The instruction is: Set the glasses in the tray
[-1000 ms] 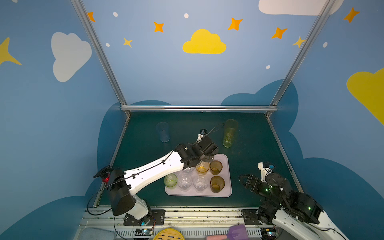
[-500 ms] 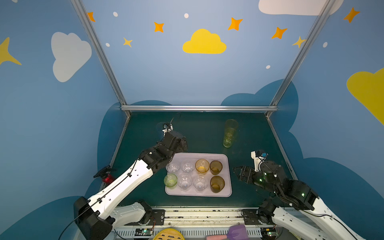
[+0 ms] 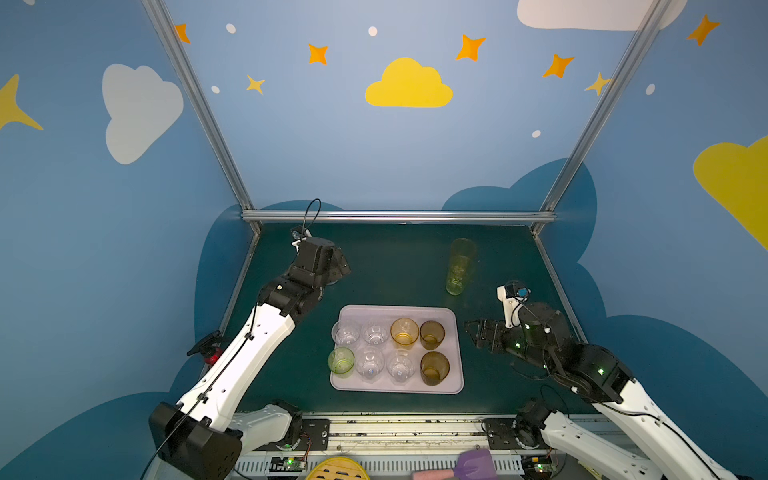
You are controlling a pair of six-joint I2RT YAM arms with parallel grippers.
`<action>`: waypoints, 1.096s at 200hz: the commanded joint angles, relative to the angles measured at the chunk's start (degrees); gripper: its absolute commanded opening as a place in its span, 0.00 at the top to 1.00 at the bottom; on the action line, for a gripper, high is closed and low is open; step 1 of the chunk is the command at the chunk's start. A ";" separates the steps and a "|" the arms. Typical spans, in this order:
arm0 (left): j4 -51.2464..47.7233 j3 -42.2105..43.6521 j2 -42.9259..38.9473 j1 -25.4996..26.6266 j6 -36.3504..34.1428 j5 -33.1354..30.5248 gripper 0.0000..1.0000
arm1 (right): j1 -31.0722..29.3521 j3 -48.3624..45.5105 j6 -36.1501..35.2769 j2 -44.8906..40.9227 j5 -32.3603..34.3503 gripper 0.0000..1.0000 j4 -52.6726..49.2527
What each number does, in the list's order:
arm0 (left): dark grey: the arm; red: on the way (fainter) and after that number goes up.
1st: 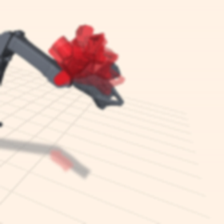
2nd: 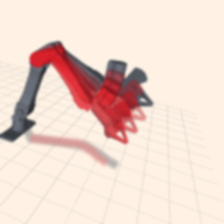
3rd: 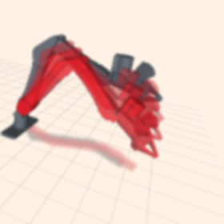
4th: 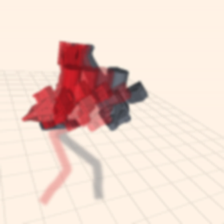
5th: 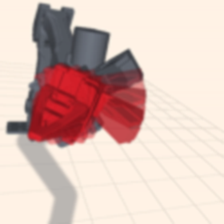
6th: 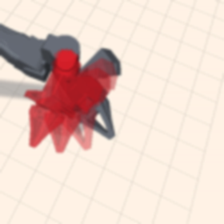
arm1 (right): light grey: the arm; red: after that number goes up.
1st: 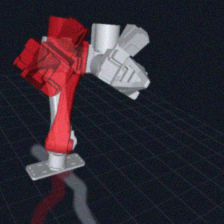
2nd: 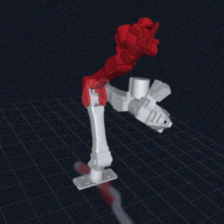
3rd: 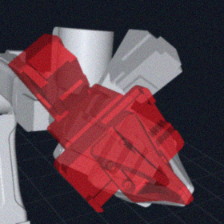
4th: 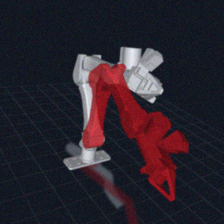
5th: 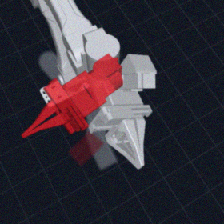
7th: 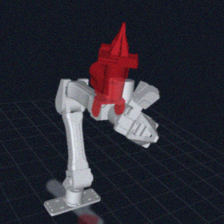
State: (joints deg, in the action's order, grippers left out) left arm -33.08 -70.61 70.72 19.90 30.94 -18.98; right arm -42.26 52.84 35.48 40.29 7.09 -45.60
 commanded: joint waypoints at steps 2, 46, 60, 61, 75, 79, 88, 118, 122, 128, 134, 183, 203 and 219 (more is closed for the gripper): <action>-1.78 -1.67 4.33 -4.77 2.08 3.94 0.00 | 1.12 1.59 -2.15 0.44 -2.39 0.12 0.56; -0.58 -4.06 11.05 -11.33 3.42 8.75 0.00 | 2.22 -0.03 -2.52 0.49 -5.46 0.12 1.99; -0.34 -4.74 12.47 -12.77 2.88 9.75 0.00 | 2.49 -1.02 -2.94 0.19 -6.51 0.12 2.97; -0.33 -4.74 12.54 -12.91 2.85 9.75 0.00 | 2.51 -1.04 -2.96 0.12 -6.54 0.12 3.10; 0.43 -4.71 13.35 -14.08 3.01 10.20 0.00 | 2.70 -2.38 -2.88 -0.85 -6.66 0.12 4.17; 0.68 -4.71 13.59 -14.31 3.15 10.50 0.00 | 2.84 -2.68 -2.84 -1.07 -6.73 0.12 4.50; 0.91 -4.92 14.20 -14.98 3.50 11.08 0.01 | 2.97 -3.23 -2.93 -1.58 -7.13 0.12 5.09; 1.53 -6.15 16.29 -16.22 4.04 13.23 0.12 | 3.32 -4.60 -4.09 -2.11 -9.18 0.12 6.67; 1.59 -6.32 16.49 -16.33 4.18 13.62 0.15 | 3.32 -4.81 -4.24 -2.15 -9.56 0.12 6.94; 1.53 -6.63 17.07 -16.50 4.39 14.36 0.20 | 3.40 -5.17 -4.45 -2.24 -9.86 0.12 7.30; 1.53 -7.09 17.68 -16.55 4.45 15.10 0.24 | 3.41 -5.62 -4.44 -2.35 -10.03 0.13 7.53; -2.69 -13.12 23.74 -17.07 4.76 19.68 0.42 | 3.76 -7.74 -3.68 -3.28 -10.75 0.12 8.92; -4.18 -15.40 26.00 -17.52 5.39 21.18 0.51 | 3.94 -8.28 -3.25 -3.77 -10.64 0.12 8.89; -4.96 -17.00 27.80 -17.99 4.77 23.36 0.51 | 4.07 -8.72 -3.14 -4.07 -10.70 0.13 8.87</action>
State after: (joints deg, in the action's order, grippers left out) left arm -34.98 -84.93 96.55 2.87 35.88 0.84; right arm -38.65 44.97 32.16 37.17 -3.11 -38.15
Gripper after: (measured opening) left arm 0.485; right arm 0.876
